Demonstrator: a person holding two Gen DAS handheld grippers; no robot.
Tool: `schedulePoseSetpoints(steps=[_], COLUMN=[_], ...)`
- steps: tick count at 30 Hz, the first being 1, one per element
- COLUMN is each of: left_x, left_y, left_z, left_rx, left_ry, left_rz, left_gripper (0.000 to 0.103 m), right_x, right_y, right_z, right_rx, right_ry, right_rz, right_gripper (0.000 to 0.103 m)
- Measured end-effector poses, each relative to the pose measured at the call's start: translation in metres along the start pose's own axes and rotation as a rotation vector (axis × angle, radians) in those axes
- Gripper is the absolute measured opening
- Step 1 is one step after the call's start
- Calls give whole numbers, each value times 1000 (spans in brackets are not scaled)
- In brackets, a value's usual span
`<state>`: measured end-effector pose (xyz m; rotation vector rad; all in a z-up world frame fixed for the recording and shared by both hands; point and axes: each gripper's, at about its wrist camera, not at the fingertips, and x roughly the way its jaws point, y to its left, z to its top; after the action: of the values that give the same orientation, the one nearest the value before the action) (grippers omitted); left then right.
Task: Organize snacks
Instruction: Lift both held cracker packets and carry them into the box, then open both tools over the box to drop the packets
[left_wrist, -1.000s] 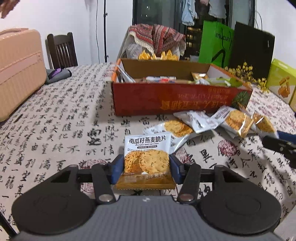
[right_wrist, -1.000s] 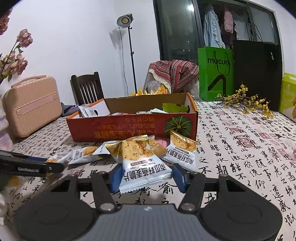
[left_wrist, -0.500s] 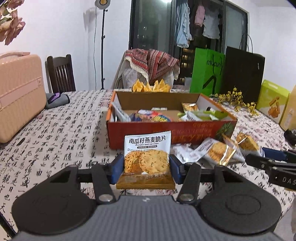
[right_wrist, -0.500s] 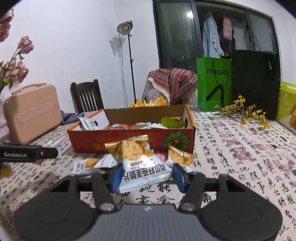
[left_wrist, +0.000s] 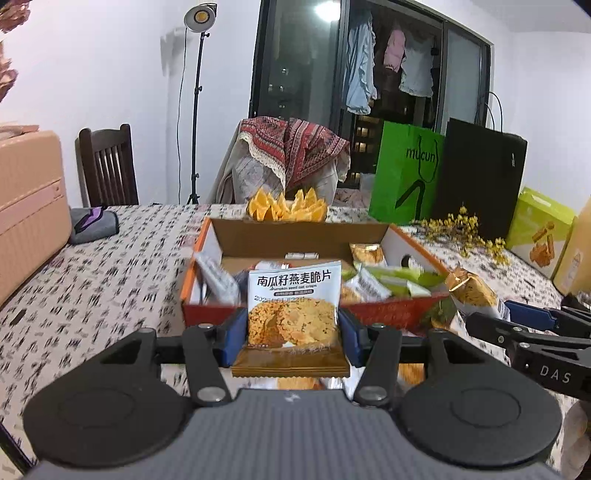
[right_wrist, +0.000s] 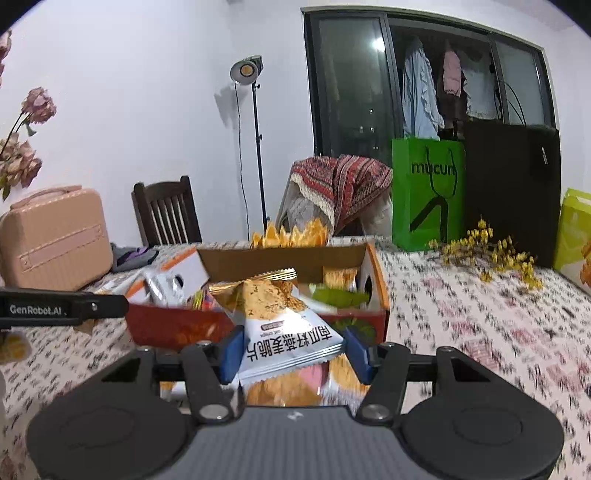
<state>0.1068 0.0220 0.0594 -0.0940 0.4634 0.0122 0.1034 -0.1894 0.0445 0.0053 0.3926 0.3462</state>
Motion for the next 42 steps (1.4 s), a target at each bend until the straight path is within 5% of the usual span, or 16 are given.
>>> schedulePoseSetpoints(steps=[15,23,34,39,42], left_x=[97,144,149,144,139], left_y=[-5,6,12,11,12], left_z=[74,57,46,46,46], left_rx=[-84,-88,-96,-99,-105], left_ry=[-24,9,23,4,-12], left_rz=[47,105,118,117,114], left_gripper=[54,54,60,75,85], right_x=[114,166,170,172,169], right_y=[-18,-28,-26,-28,-28], right_z=[87,62,52,52,51], right_rx=[34,61,43,54,57], right_ry=[0,74,112,121,114], right_rz=[-18,8,-3,-11,-11], right_gripper=[57,57,60,62,77])
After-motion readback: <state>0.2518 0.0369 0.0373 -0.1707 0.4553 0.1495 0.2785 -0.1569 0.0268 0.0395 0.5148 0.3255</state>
